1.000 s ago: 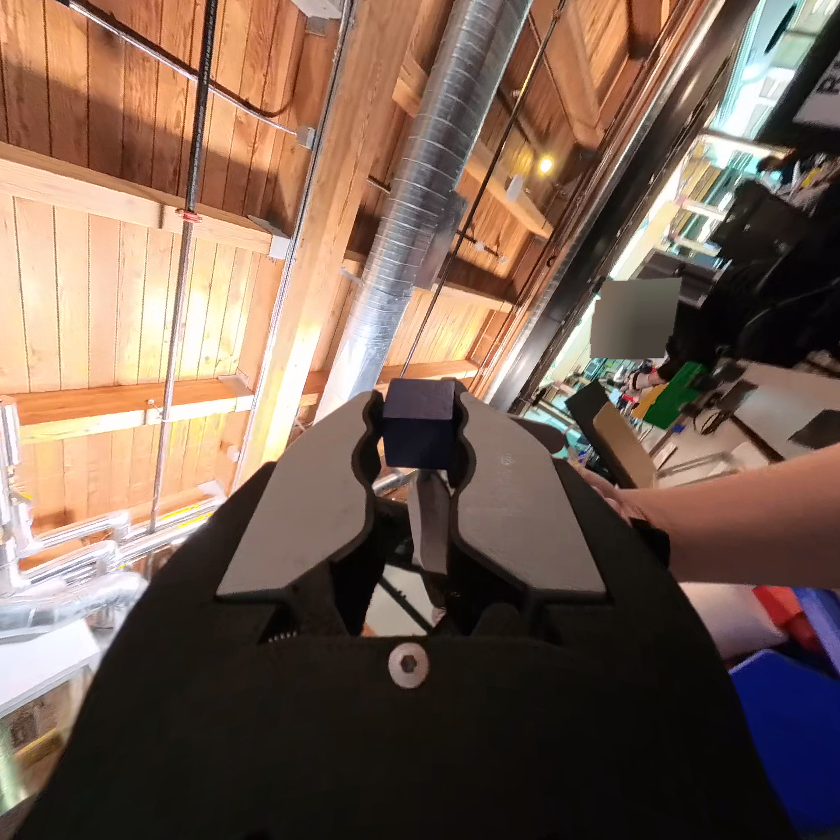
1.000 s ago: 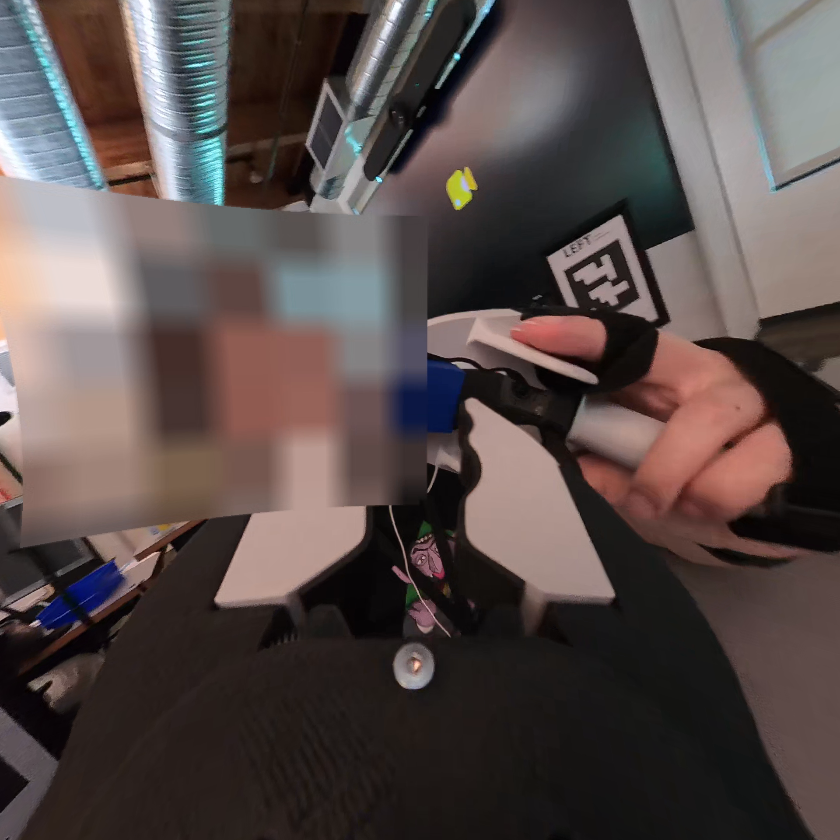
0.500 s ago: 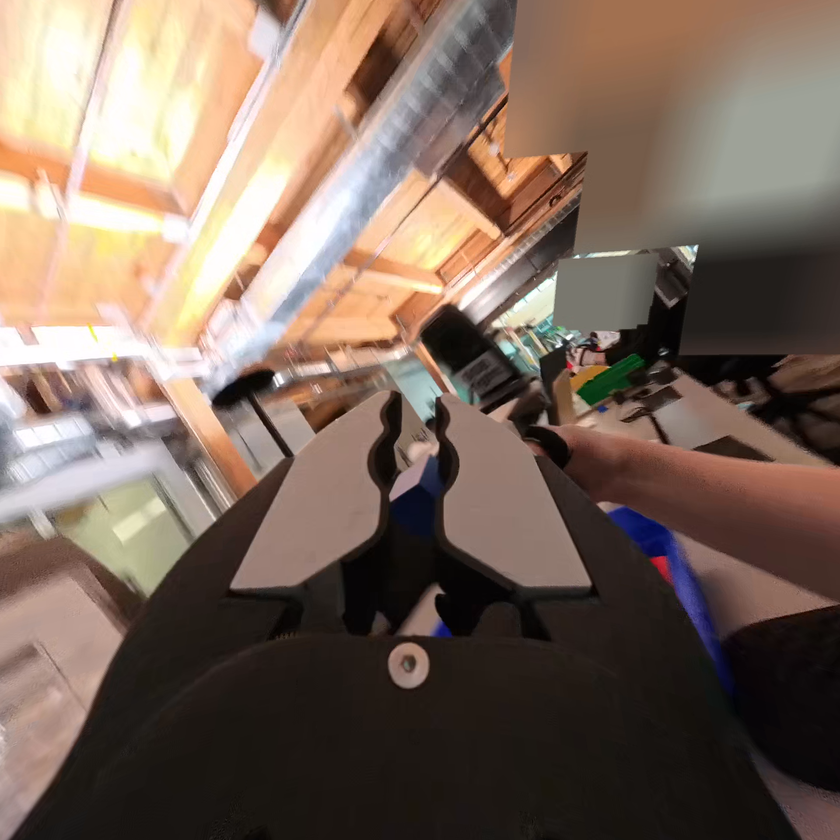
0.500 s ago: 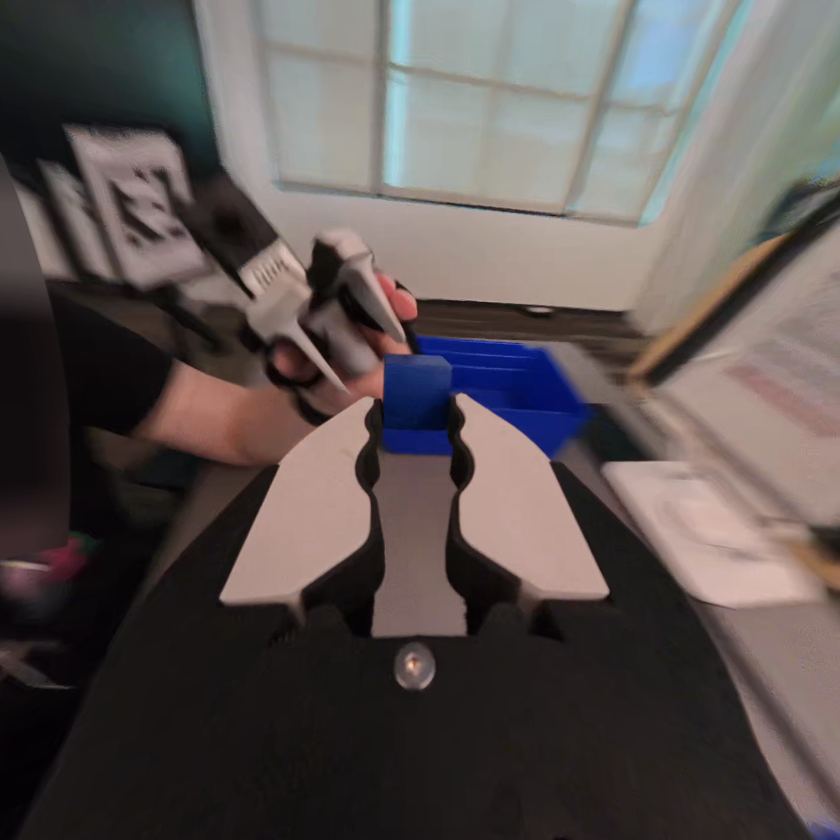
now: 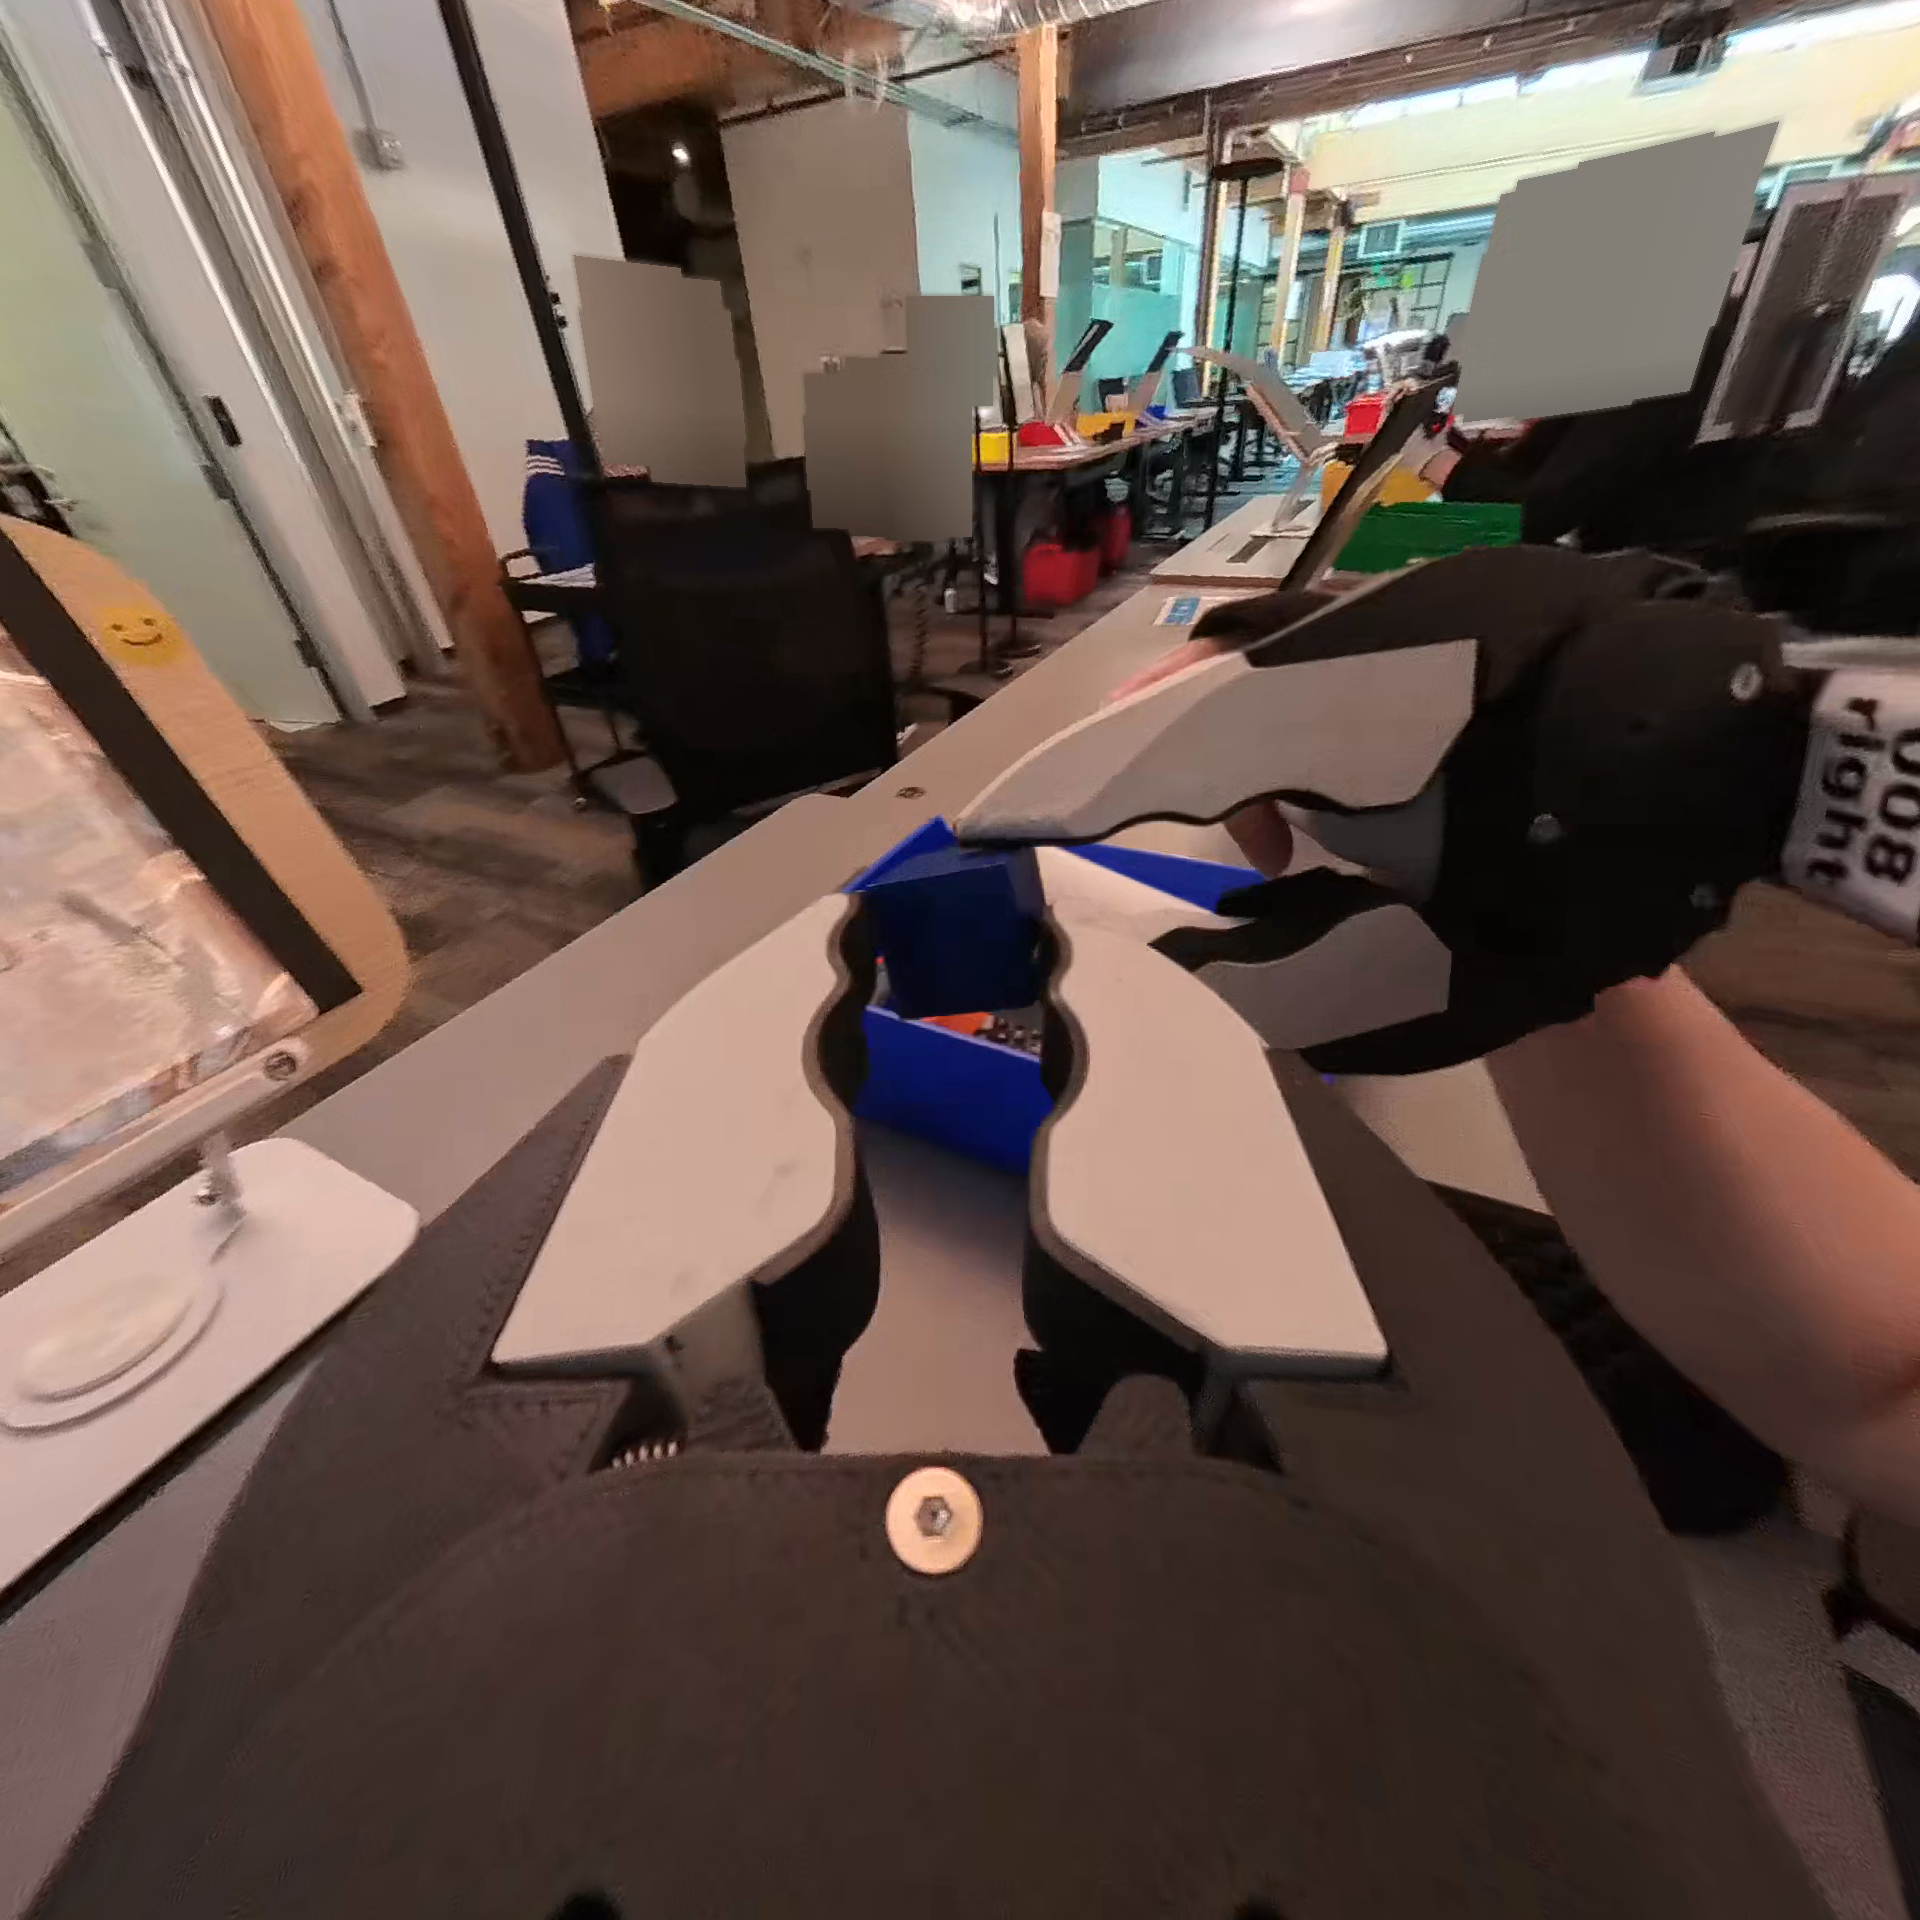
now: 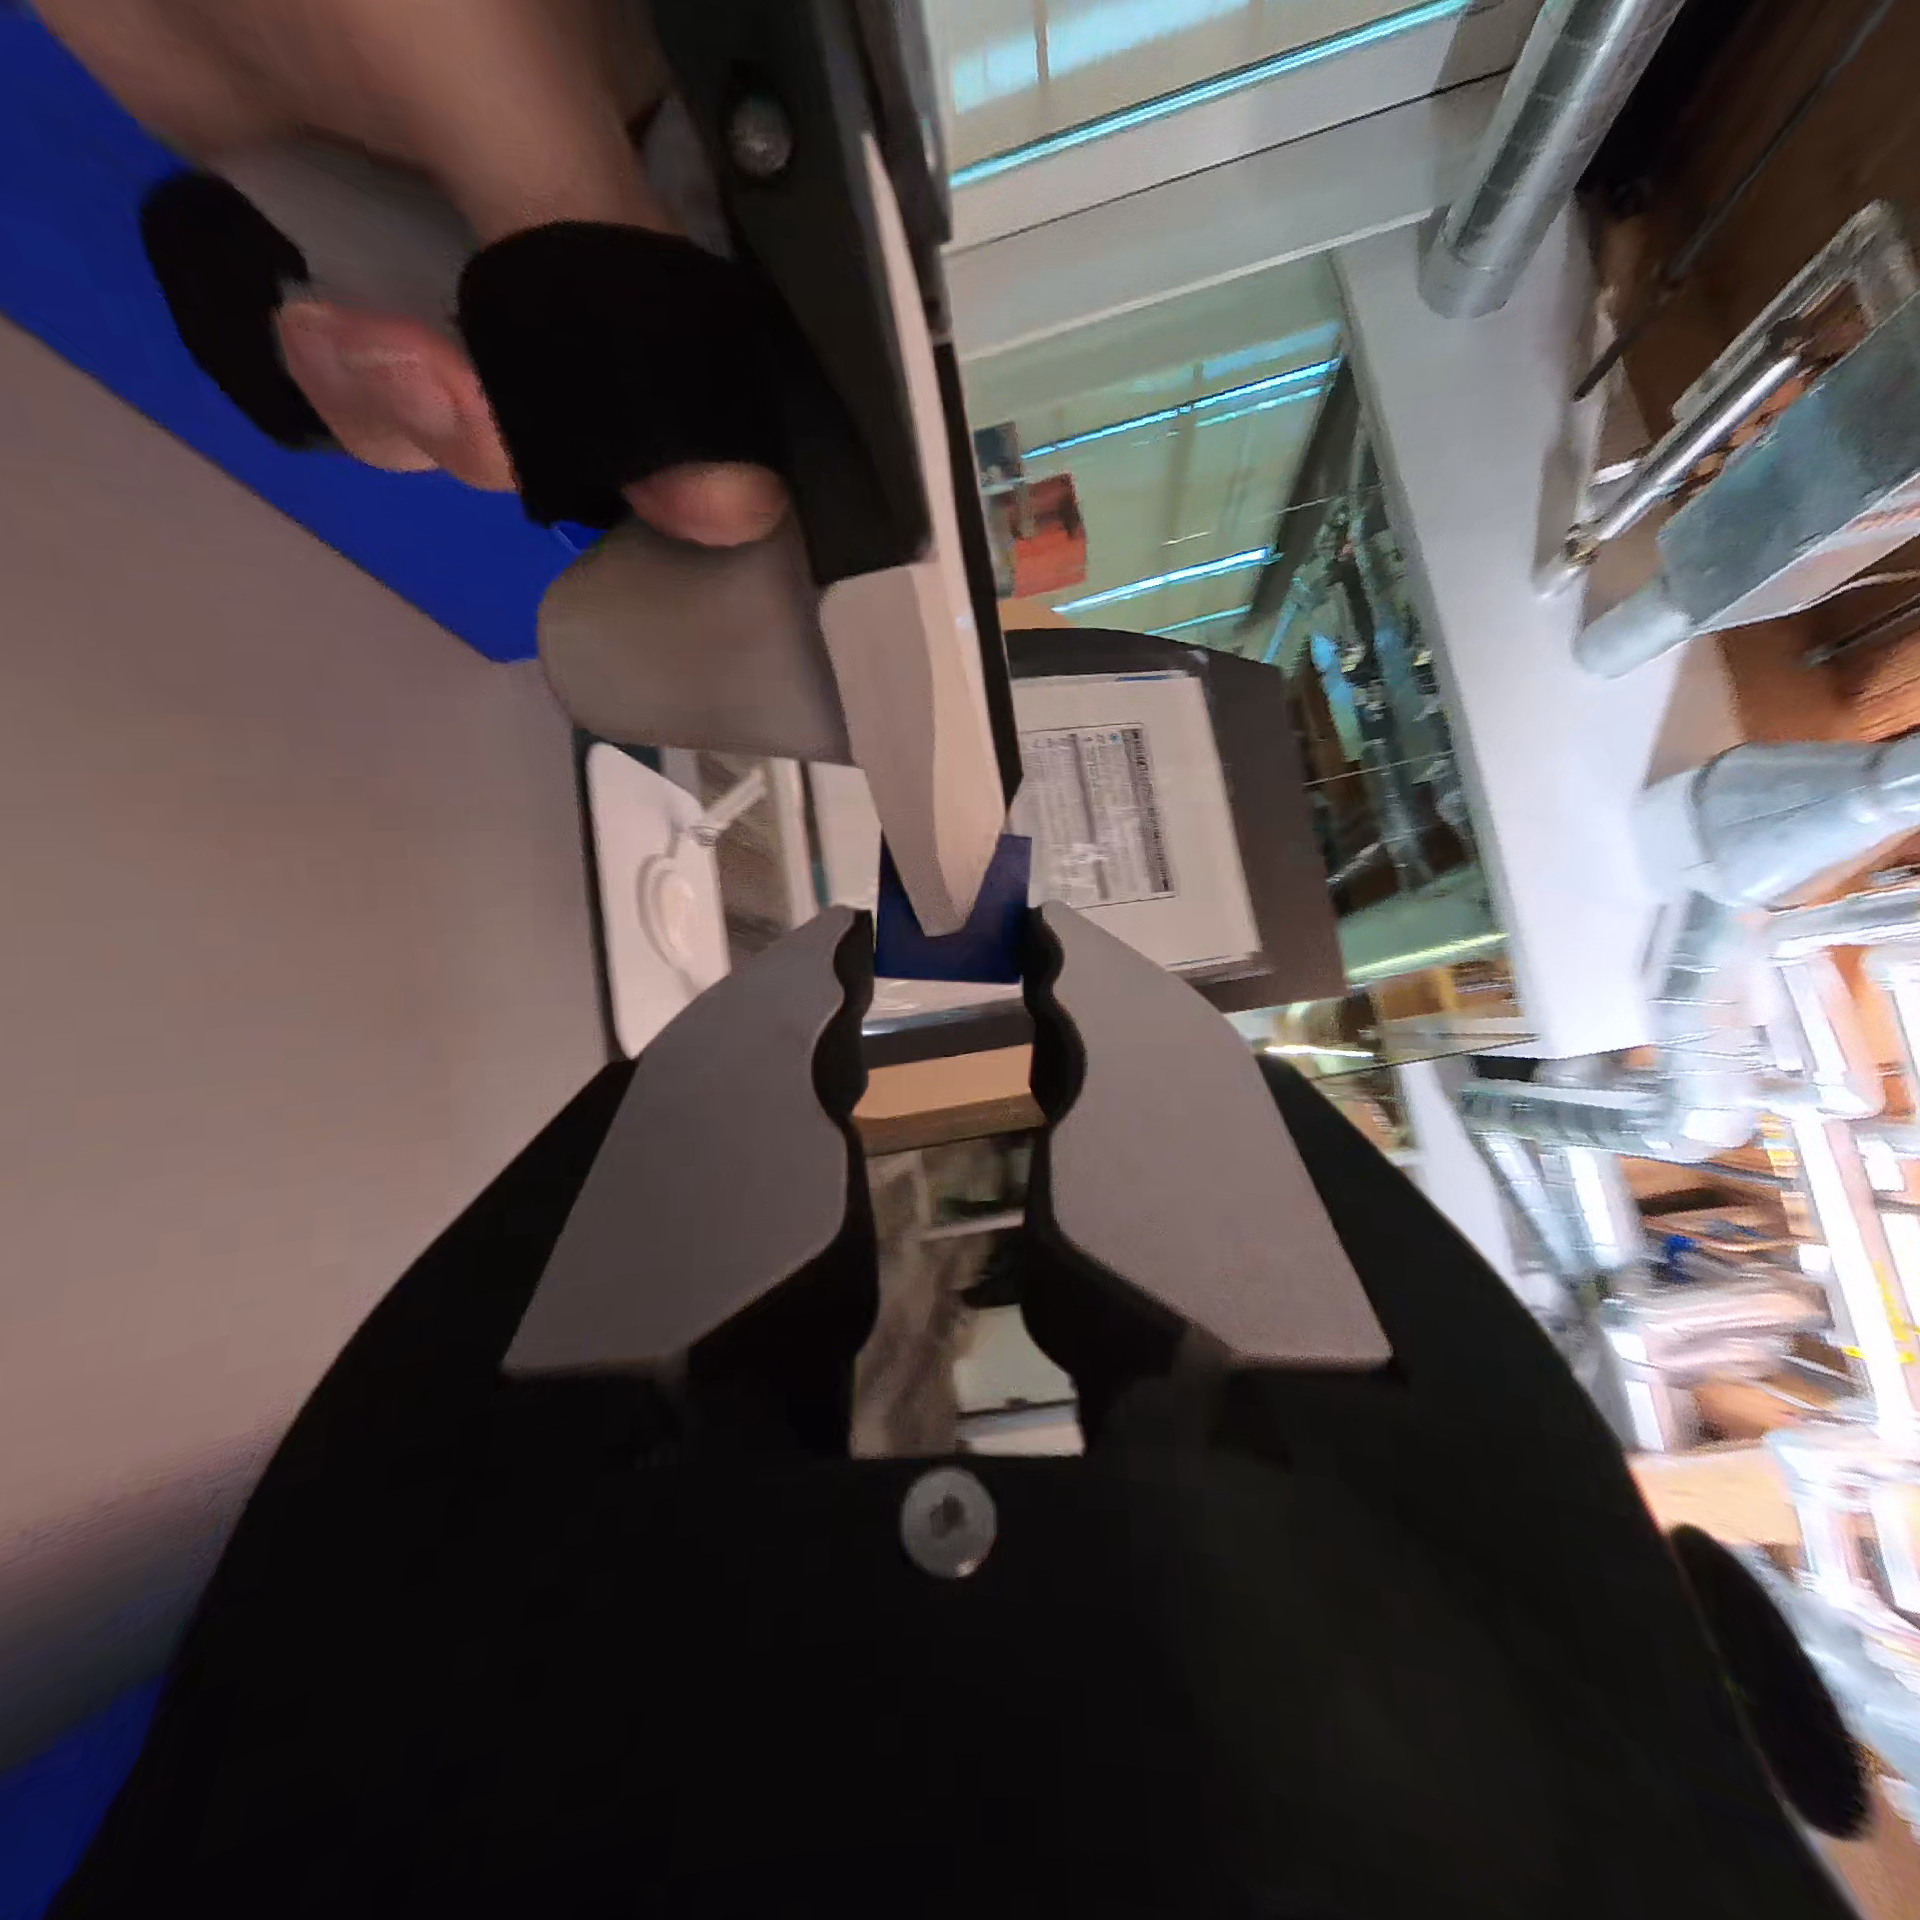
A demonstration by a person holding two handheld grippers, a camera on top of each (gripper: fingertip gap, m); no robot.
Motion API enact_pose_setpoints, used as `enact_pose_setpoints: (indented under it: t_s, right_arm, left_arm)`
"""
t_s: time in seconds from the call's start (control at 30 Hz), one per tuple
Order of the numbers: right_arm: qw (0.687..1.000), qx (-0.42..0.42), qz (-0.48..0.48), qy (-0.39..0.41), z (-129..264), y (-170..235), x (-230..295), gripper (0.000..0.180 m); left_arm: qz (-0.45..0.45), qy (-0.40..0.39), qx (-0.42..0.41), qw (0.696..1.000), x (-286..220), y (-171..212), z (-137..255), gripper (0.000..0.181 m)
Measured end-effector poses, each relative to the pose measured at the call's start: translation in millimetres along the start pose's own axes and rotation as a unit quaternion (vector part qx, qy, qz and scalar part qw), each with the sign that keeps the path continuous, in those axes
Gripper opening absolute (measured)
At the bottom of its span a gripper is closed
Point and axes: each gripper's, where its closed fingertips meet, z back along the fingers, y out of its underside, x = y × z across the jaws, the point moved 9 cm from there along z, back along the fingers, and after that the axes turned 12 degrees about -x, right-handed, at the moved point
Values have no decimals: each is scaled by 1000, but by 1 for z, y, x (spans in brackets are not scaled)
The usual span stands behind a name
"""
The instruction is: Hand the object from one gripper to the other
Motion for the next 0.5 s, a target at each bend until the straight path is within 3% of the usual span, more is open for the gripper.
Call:
enact_pose_setpoints:
  t_s: [0.13, 0.2, 0.27, 0.33, 0.43, 0.5]
  right_arm:
    - [994, -39, 36, 100, -4, 7, 0, 35]
    - [990, -64, -90, 82, -5, 14, -4, 37]
    - [957, -129, -258, 26, -4, 18, -7, 39]
    - [880, -219, -419, -38, -3, 21, -10, 42]
    - [718, -355, -581, -145, 1, 23, -15, 45]
    - [620, -393, -655, -181, 0, 28, -18, 46]
  left_arm:
    - [-49, -12, -77, 996, 4, -6, 4, 28]
    - [-94, 10, -153, 984, 1, -14, 11, 28]
    - [-155, 28, -216, 964, -4, -19, 19, 28]
    - [-226, 44, -268, 936, -12, -19, 26, 28]
    - [-322, 45, -309, 894, -22, -16, 32, 28]
    - [-385, 38, -302, 871, -26, -12, 31, 28]
